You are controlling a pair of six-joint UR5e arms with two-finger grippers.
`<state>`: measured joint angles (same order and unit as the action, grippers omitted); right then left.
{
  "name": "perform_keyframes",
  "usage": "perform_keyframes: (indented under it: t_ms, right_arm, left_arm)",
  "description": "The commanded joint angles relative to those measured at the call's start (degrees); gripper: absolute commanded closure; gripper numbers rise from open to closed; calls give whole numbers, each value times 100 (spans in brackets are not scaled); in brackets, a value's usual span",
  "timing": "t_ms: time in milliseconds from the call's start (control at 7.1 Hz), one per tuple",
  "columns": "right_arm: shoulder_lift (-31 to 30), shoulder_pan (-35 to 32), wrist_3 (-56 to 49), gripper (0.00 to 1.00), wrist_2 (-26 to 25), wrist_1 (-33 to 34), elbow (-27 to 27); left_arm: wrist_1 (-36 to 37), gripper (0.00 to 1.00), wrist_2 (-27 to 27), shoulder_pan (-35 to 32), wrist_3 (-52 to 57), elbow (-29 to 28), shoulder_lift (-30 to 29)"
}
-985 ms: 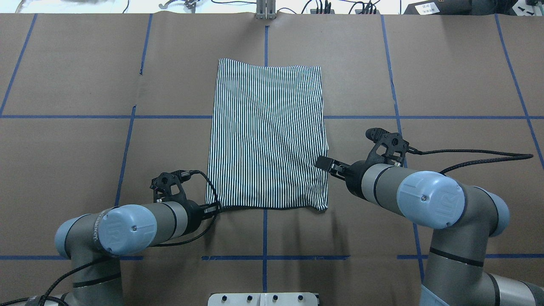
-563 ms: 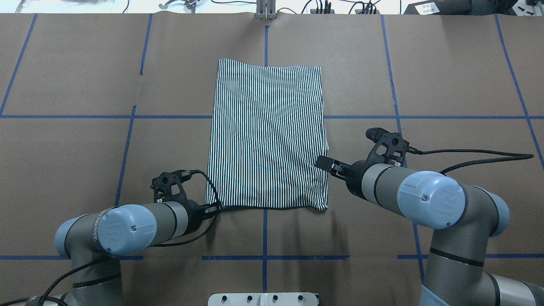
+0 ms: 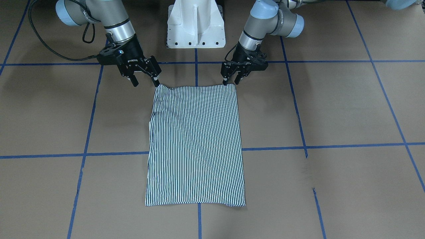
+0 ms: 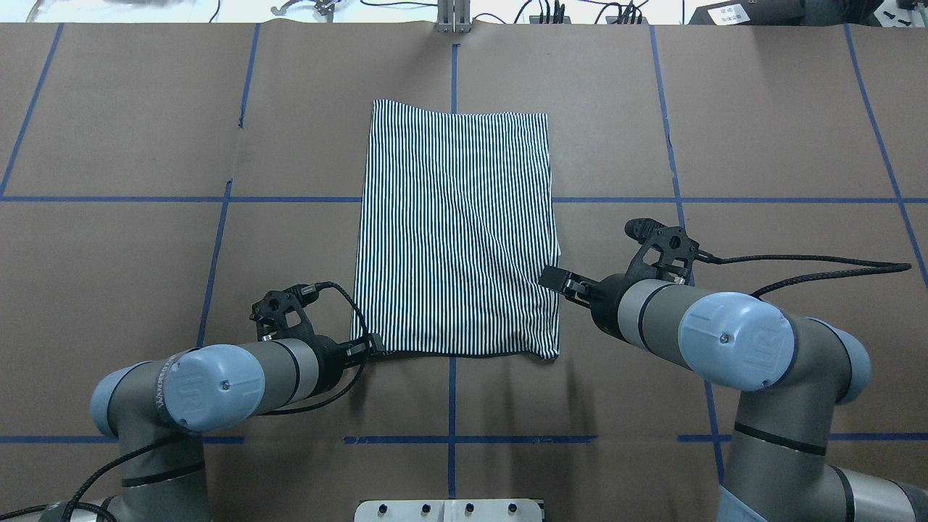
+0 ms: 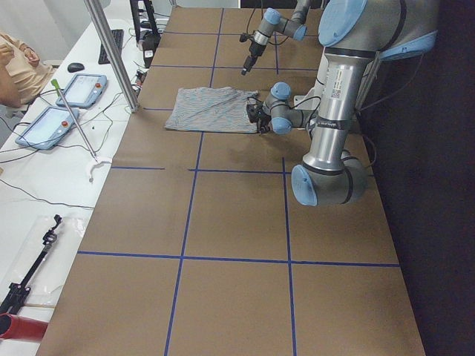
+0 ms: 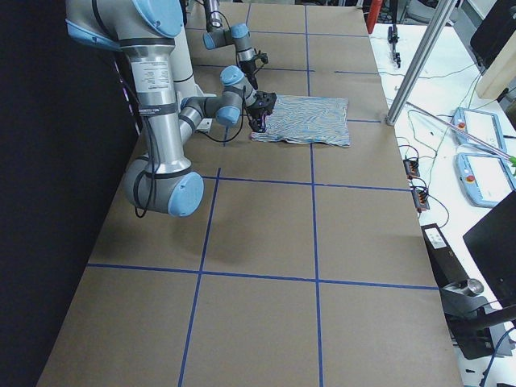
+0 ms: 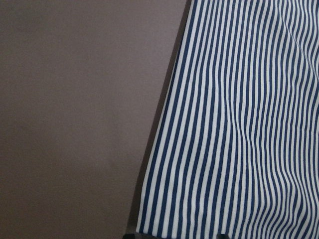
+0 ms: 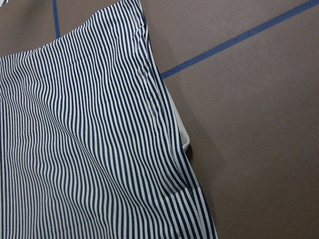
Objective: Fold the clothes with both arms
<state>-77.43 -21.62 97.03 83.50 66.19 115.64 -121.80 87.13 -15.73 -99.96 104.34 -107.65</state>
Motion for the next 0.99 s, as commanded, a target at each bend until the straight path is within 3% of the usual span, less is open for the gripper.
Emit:
perform_keyframes:
  t_ms: [0,422,845]
  right_arm:
    - [-1,0,0,0,0,0,2]
    - [-1,0,0,0,0,0,2]
    - [-1,0,0,0,0,0,2]
  left_arm:
    - [42,39,-12,-26,-32,-19,-1]
    - [42,40,-12,-17,-32,-62,-1]
    - [42,50,-12,-17,-32,-80,-10]
